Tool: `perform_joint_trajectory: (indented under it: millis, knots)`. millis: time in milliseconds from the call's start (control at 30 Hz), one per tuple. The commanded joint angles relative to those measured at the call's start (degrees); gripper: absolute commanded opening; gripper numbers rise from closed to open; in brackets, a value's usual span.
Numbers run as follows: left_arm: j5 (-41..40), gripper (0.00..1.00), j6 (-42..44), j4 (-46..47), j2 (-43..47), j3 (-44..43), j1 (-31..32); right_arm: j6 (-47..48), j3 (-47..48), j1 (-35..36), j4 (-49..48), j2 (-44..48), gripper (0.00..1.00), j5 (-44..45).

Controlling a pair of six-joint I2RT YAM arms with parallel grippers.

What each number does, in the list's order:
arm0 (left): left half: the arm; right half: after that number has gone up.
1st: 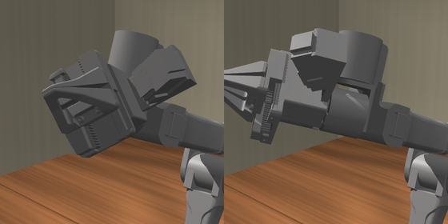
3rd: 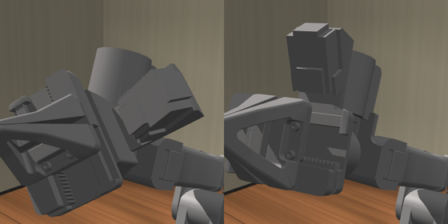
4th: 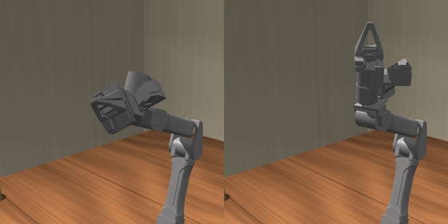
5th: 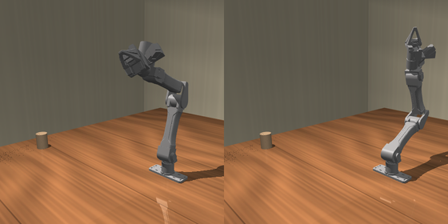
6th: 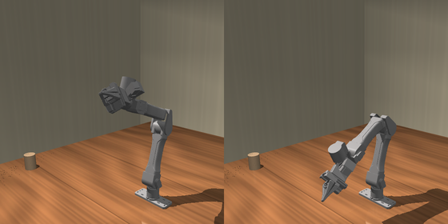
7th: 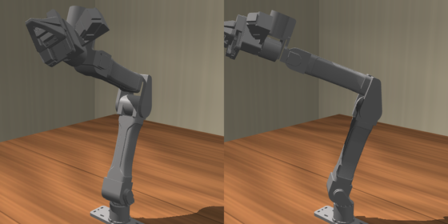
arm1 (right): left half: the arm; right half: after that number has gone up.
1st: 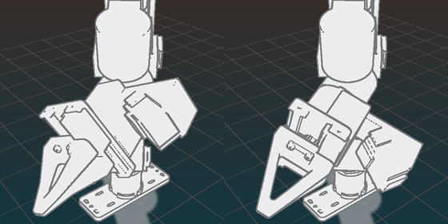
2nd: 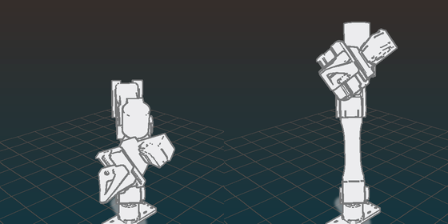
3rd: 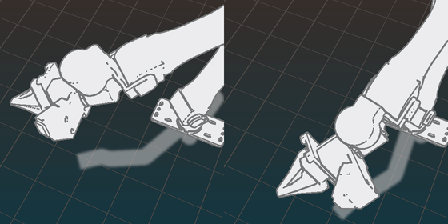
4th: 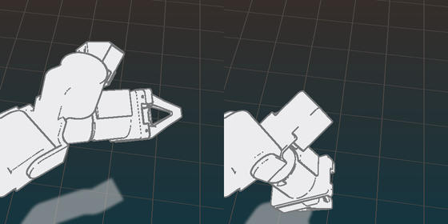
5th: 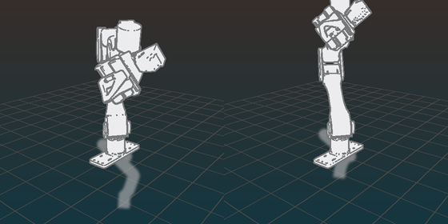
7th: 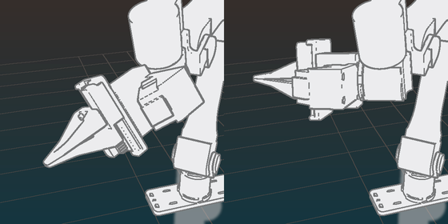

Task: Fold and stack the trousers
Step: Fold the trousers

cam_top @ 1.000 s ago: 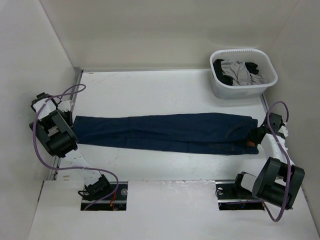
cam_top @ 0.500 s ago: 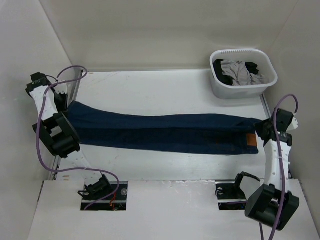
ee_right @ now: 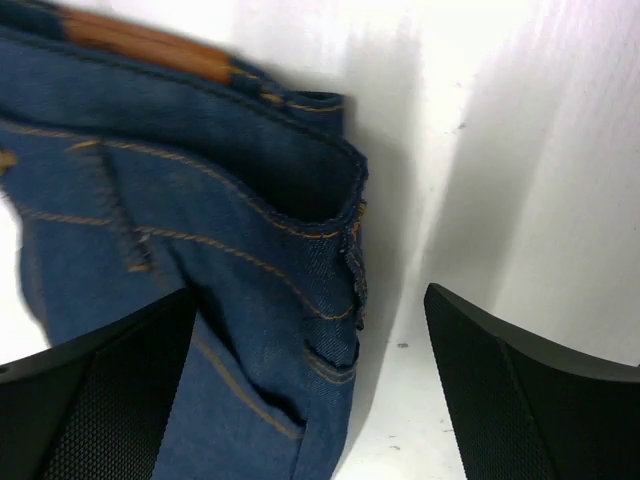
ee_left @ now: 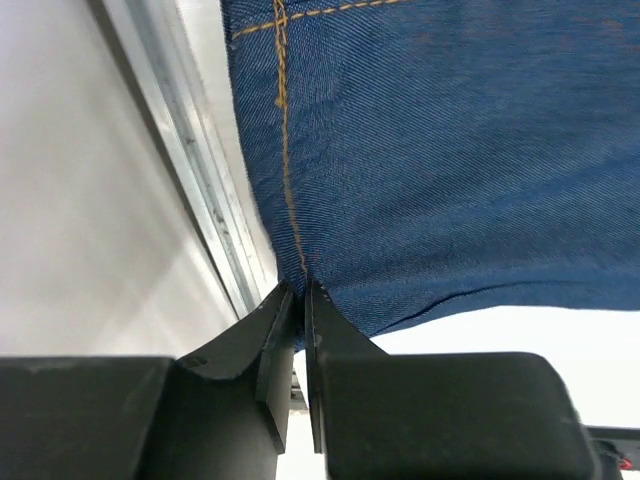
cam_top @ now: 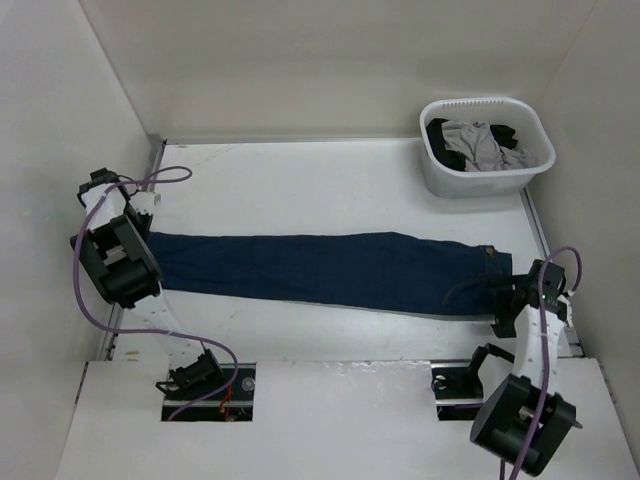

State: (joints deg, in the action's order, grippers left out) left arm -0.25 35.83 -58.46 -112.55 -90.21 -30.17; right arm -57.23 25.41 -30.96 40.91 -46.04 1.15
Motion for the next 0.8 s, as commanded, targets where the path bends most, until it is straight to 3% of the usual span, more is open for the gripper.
perform_joint_trajectory:
  millis: [0,300,333,367,467,533,567,767]
  knots:
    - [-2.6,0.06,0.9,3.4,-0.8,-0.2,0.4,-2.7,0.4,0.6,-6.4,-3.3,1.00,2.0]
    - [-2.7,0.17,0.1,3.9,-0.1,-0.2,0.5,-2.7,-0.4,1.0,-17.8,-15.6,1.00,1.7]
    - [-2.7,0.18,0.0,4.0,0.0,-0.2,0.5,-2.8,-0.2,1.0,-18.2,-16.5,0.93,2.2]
    - [-2.7,0.21,-0.1,4.0,0.2,-0.2,0.2,-2.3,0.3,1.2,-19.4,-17.7,0.76,2.5]
    - [-2.7,0.27,-0.2,3.5,0.9,-0.2,0.0,-1.4,1.2,0.9,-21.7,-19.6,0.37,3.2]
    - [-2.4,0.37,-0.2,3.1,1.7,-0.2,-0.2,0.3,2.6,0.7,-22.4,-20.6,0.07,2.8]
    - [-2.1,0.44,-0.2,2.8,2.2,-0.2,-0.2,1.1,3.7,0.2,-21.9,-20.6,0.00,3.2]
    - [0.1,0.50,-0.4,1.3,3.7,-0.1,2.4,12.2,15.0,-0.7,-15.9,-10.4,0.00,13.1]
